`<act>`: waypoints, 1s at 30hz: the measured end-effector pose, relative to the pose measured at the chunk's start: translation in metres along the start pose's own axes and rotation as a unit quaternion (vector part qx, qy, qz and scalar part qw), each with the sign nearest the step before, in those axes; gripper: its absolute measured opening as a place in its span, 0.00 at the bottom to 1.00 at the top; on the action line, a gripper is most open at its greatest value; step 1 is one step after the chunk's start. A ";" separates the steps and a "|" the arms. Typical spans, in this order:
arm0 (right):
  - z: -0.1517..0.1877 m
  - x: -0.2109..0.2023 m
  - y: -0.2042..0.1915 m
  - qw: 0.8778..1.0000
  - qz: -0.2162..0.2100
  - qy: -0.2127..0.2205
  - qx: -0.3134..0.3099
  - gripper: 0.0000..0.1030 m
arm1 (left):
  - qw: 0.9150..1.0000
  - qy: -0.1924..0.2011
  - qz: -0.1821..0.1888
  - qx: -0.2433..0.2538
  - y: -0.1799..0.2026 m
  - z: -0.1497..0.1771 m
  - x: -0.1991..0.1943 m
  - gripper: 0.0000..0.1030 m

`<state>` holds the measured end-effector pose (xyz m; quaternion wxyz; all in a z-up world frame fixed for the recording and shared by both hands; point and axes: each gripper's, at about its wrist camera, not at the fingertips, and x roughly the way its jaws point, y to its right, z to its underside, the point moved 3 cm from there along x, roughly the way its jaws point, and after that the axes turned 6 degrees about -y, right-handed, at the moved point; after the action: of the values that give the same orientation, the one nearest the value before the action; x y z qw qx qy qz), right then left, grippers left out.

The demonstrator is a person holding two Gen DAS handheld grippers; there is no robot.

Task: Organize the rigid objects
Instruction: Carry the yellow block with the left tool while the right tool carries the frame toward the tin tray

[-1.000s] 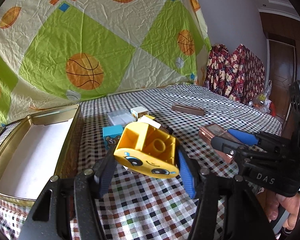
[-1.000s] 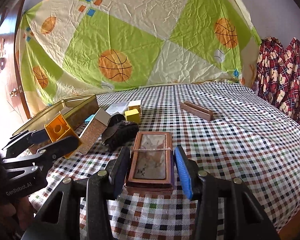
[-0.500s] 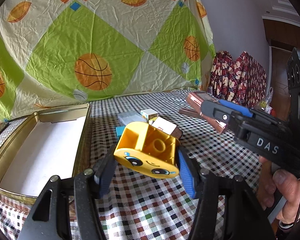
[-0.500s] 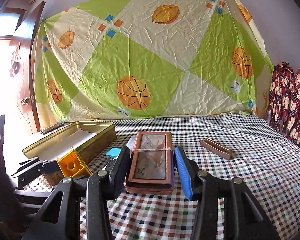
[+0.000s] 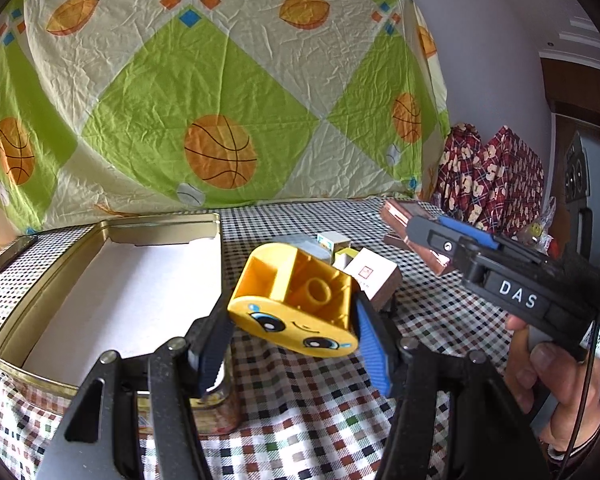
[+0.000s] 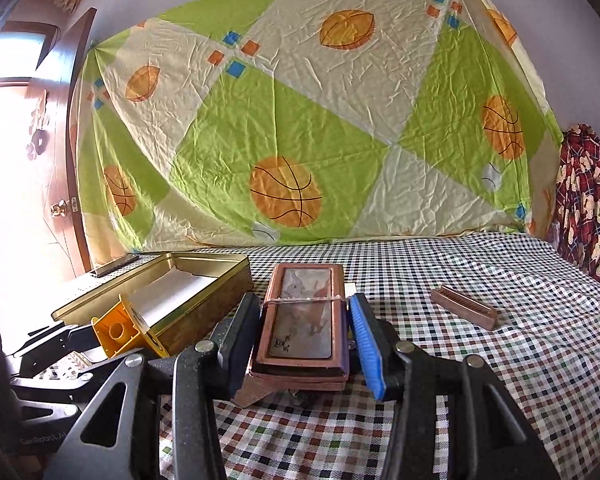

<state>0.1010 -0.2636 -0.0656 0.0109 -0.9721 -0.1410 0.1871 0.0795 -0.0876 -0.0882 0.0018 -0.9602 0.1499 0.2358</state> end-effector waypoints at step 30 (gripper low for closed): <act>0.004 0.004 -0.055 0.998 -0.042 0.008 -0.039 0.47 | 0.996 0.019 -0.055 -0.062 -0.063 -0.001 -0.018 0.56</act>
<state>0.0882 -0.2100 -0.0670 -0.0179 -0.9664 -0.1891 0.1729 0.0831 -0.0222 -0.0831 -0.0476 -0.9696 0.0818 0.2255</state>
